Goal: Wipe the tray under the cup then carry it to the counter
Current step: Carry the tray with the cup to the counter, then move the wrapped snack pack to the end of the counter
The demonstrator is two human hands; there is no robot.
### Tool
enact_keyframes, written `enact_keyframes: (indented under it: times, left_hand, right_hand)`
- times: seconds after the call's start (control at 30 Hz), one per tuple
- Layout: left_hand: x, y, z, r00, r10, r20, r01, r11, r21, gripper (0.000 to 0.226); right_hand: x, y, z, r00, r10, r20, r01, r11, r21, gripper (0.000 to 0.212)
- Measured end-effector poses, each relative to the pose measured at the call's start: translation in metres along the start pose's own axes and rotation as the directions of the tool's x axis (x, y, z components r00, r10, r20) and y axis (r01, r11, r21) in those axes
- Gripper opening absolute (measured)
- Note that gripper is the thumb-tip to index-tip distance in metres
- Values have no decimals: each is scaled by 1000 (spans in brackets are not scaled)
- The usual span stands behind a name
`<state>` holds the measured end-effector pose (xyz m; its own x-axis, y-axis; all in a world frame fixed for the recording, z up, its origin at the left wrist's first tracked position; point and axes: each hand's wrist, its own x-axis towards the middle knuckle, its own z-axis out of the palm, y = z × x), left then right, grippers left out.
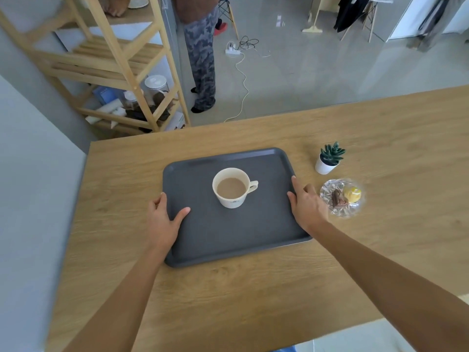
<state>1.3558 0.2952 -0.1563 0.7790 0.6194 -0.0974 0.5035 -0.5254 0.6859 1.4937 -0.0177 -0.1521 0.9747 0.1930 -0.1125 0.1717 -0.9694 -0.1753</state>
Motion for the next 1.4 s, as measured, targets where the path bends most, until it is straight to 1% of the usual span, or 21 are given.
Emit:
enact_keyframes:
  times: [0.2,0.37,0.43,0.47,0.5,0.53,0.57,0.6,0.63,0.67,0.7,0.73,0.8,0.83,0.87,0.93,1.0,1.07,1.17,1.27,1.4]
  left_hand:
    - [2,1,1,1000,7,10,-8,999,37,81]
    - [-2,1,3,1000,-17,6,16,992,126,79]
    - [-7,0,5,999,-40,1,39,988,147,77]
    - [-12,1,7,998,-54,-33,59,987,153,74]
    - [-17,4,10,993,-62,-105,77,986,149,72]
    - [-26,10,15,978,-46,-203,74,988,133,70]
    - [-36,22,20,953,8,-303,28,993,113,70]
    - [-49,38,27,923,97,-373,-66,993,96,71]
    - [-63,58,37,893,203,-402,-186,979,82,72]
    - [-79,81,48,866,312,-392,-311,948,68,70]
    - [-91,104,61,840,414,-352,-427,903,43,67]
    - [-102,127,75,819,499,-282,-521,854,-2,63]
    - [-113,169,102,788,610,-84,-616,778,-125,59]
    - [-113,186,117,771,636,25,-623,763,-174,58]
    - [-113,202,131,761,634,141,-601,770,-217,60]
    - [-108,227,159,743,563,362,-498,826,-262,68]
    - [-102,244,183,729,454,512,-402,890,-215,76]
    - [-97,251,199,730,361,580,-327,930,-166,81]
    - [-91,253,210,725,313,614,-259,949,-178,81]
    - [-89,251,214,740,283,610,-179,957,-227,79]
    - [-87,243,217,775,249,581,-79,950,-303,79]
  right_hand:
    - [3,3,1,999,-22,24,23,997,-68,53]
    - [3,8,-10,992,-85,96,87,996,-17,59]
    - [-5,15,-18,988,-129,91,126,991,32,60]
    - [-10,20,-24,985,-158,68,152,985,78,58]
    - [-18,27,-30,981,-193,21,189,974,129,53]
    - [-25,37,-34,971,-231,-65,239,954,183,48]
    - [-32,49,-38,950,-258,-175,294,929,226,43]
    - [-38,63,-41,924,-257,-282,333,904,267,41]
    - [-44,79,-43,902,-221,-371,346,884,314,42]
    - [-47,97,-44,897,-164,-410,328,869,371,45]
    - [-50,114,-45,911,-108,-398,287,859,423,52]
    - [-51,131,-44,931,-67,-360,240,853,463,61]
    - [-46,159,-42,967,-9,-255,140,853,502,82]
    - [-43,168,-42,981,-2,-193,101,857,505,91]
    - [-39,174,-41,990,-16,-137,83,864,497,99]
    - [-30,181,-37,997,-59,-53,78,875,478,108]
    - [-23,185,-31,998,-52,40,25,866,500,112]
    - [-17,185,-24,996,-33,87,-16,859,512,114]
    - [-13,181,-17,999,-3,34,-15,861,508,111]
    - [-15,177,-16,999,10,-37,12,836,548,105]
    - [-18,171,-17,998,10,-60,27,807,590,106]
